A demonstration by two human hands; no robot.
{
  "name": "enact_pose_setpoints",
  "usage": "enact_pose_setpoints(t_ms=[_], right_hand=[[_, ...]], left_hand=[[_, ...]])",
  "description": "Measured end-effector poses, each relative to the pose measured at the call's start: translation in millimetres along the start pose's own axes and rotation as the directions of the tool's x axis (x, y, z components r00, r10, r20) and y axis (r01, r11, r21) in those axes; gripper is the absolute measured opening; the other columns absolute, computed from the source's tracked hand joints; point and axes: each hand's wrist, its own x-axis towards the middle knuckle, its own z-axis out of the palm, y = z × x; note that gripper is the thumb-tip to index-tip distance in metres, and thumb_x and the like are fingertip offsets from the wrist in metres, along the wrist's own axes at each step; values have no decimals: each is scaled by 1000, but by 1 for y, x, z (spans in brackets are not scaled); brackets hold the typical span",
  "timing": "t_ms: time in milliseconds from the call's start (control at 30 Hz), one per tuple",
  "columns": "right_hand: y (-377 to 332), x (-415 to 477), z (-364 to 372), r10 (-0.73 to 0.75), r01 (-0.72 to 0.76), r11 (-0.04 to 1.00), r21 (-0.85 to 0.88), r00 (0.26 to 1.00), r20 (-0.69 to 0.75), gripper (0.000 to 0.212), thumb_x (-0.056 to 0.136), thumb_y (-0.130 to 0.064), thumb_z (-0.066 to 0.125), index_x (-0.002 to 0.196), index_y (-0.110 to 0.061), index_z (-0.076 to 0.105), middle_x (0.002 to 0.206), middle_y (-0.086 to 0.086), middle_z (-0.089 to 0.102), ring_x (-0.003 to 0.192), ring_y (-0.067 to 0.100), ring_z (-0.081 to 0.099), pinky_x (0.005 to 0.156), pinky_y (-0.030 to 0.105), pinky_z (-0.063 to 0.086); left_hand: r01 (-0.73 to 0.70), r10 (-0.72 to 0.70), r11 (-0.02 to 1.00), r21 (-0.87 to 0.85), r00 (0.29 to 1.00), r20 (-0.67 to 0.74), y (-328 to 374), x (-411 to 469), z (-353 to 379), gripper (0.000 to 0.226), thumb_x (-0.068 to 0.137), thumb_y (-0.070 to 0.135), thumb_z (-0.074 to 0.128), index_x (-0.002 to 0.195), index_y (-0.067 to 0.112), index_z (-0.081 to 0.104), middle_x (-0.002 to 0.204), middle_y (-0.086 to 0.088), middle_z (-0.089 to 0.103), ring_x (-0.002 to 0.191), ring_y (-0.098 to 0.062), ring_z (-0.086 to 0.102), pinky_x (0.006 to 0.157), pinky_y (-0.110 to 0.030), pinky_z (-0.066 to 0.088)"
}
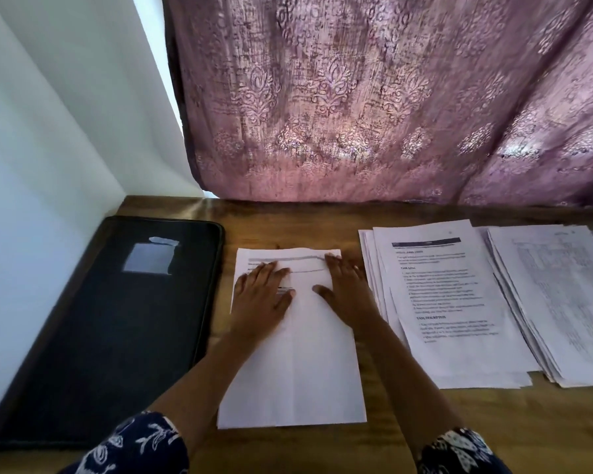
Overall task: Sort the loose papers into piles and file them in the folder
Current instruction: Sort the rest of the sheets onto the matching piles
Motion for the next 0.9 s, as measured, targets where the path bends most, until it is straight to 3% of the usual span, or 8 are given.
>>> enact_pose_setpoints(t_ms=[133, 267, 400, 500, 600, 733, 833, 900], right_hand=[[-12, -10, -3, 8, -7, 1000, 11, 997, -82, 62, 96, -40, 52, 148, -17, 30, 149, 9, 40, 134, 31, 41, 111, 44, 32], [-22, -14, -8, 168, -115, 966, 233, 960, -225, 65, 89, -26, 66, 145, -15, 36, 138, 10, 53, 118, 31, 57, 98, 41, 47], [-13, -17, 3, -172, 174, 984, -27, 916, -364, 79, 66, -4, 85, 137, -10, 50, 117, 15, 67, 96, 34, 69, 73, 46, 56], [-1, -20, 11, -376, 347, 926, -148, 875, -304, 86, 63, -8, 87, 138, -14, 45, 127, 15, 62, 110, 36, 63, 85, 48, 50], [8, -23, 8, -470, 470, 881, -56, 855, -218, 64, 90, -23, 63, 144, -19, 31, 135, 11, 57, 122, 32, 55, 101, 42, 34], [9, -21, 0, -285, 308, 888, 342, 951, -117, 59, 97, -56, 28, 145, -23, 38, 142, -1, 51, 130, 19, 48, 112, 42, 35], [15, -4, -4, -51, 70, 986, 154, 991, -123, 59, 98, -38, 47, 148, -11, 30, 151, 11, 36, 138, 27, 36, 114, 37, 25], [19, 0, -4, -45, 51, 996, 71, 995, -87, 67, 96, -33, 53, 150, -7, 23, 153, 13, 31, 142, 27, 28, 116, 35, 19]], left_hand=[[0, 3, 1000, 29, 994, -110, 6, 11, -10, 42, 97, 42, 38, 124, 20, 61, 129, -4, 61, 118, -27, 57, 99, -45, 43], [47, -45, 999, 9, 991, -128, 16, 23, -16, 42, 98, 43, 38, 117, 16, 64, 116, -8, 64, 106, -30, 59, 89, -44, 47], [5, -47, 985, -171, 968, -246, 13, 15, -3, 61, 97, 55, 26, 135, 14, 52, 129, -14, 59, 118, -35, 56, 98, -51, 43], [-191, 89, 919, -346, 952, -291, 7, 16, -3, 58, 100, 53, 20, 147, 19, 31, 151, -10, 40, 141, -25, 32, 114, -42, 25], [-289, 190, 868, -404, 944, -269, 2, 17, 1, 61, 101, 55, 18, 146, 18, 34, 154, -6, 35, 145, -22, 27, 117, -40, 21], [-219, 130, 885, -411, 964, -233, -1, 17, 5, 66, 100, 58, 19, 125, 17, 63, 143, 0, 50, 139, -18, 38, 114, -33, 26], [-152, 102, 934, -325, 981, -166, 2, 18, 3, 65, 96, 62, 23, 127, 20, 63, 144, 4, 49, 139, -10, 32, 113, -22, 16], [-140, 106, 949, -283, 986, -132, 3, 19, 3, 59, 94, 58, 29, 129, 22, 60, 146, 5, 47, 141, -10, 30, 112, -24, 15]])
